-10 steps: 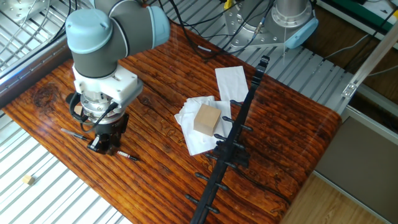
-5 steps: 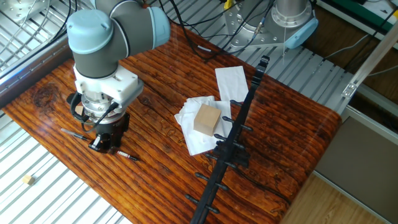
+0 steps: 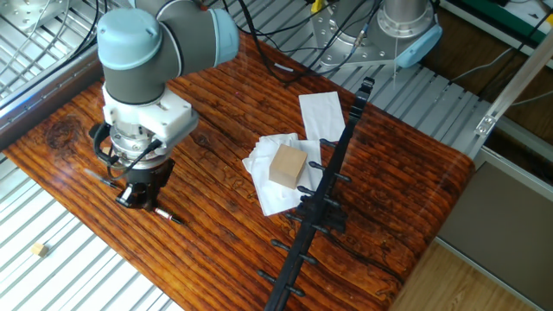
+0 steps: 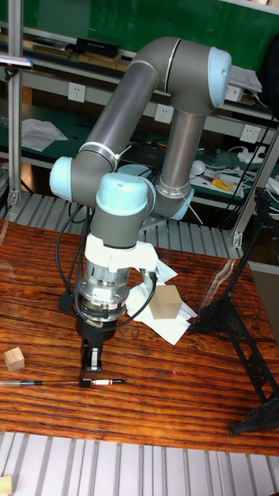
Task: Place the brush on the pen rack
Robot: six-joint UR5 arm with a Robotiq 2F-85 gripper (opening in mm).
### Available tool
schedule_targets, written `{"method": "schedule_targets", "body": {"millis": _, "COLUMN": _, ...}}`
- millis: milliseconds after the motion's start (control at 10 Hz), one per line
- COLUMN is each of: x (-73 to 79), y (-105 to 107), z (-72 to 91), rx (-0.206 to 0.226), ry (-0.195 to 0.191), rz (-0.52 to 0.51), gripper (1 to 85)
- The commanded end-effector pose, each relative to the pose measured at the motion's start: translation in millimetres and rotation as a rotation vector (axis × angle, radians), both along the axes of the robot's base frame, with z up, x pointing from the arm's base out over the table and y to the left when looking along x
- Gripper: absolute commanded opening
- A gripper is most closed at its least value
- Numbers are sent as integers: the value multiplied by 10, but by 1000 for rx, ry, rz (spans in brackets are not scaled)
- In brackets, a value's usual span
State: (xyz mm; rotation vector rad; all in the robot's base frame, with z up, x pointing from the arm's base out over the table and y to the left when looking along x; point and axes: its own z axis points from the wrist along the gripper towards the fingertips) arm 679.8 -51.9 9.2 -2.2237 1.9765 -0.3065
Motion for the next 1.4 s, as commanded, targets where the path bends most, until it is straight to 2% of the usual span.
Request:
{"method": "schedule_targets", "body": {"millis": 0, "x": 249, "y": -23, "z": 132, "rx": -1, "ry": -73, "rz": -18, "gripper": 13}}
{"method": "schedule_targets", "body": {"millis": 200, "x": 320, "y": 16, "z": 255, "rx": 15, "ry": -96, "rz": -37, "gripper": 13}}
{"method": "schedule_targets", "body": {"millis": 300, "x": 378, "y": 57, "z": 366, "rx": 30, "ry": -114, "rz": -67, "gripper": 13}}
{"method": "schedule_targets", "body": {"millis": 400, "x": 386, "y": 173, "z": 457, "rx": 72, "ry": -108, "rz": -105, "gripper": 13}}
{"method": "schedule_targets", "body": {"millis": 500, "x": 385, "y": 311, "z": 535, "rx": 119, "ry": -93, "rz": -145, "gripper": 13}}
{"method": "schedule_targets", "body": {"millis": 600, "x": 345, "y": 460, "z": 595, "rx": 169, "ry": -63, "rz": -186, "gripper": 13}}
{"method": "schedule_targets", "body": {"millis": 700, "x": 272, "y": 691, "z": 666, "rx": 242, "ry": -11, "rz": -240, "gripper": 13}}
{"method": "schedule_targets", "body": {"millis": 800, "x": 297, "y": 730, "z": 756, "rx": 245, "ry": -15, "rz": -280, "gripper": 13}}
{"method": "schedule_targets", "body": {"millis": 900, "x": 352, "y": 739, "z": 839, "rx": 238, "ry": -41, "rz": -302, "gripper": 13}}
{"method": "schedule_targets", "body": {"millis": 1100, "x": 375, "y": 788, "z": 893, "rx": 260, "ry": -51, "rz": -315, "gripper": 13}}
{"method": "schedule_targets", "body": {"millis": 1300, "x": 319, "y": 814, "z": 968, "rx": 276, "ry": -47, "rz": -337, "gripper": 13}}
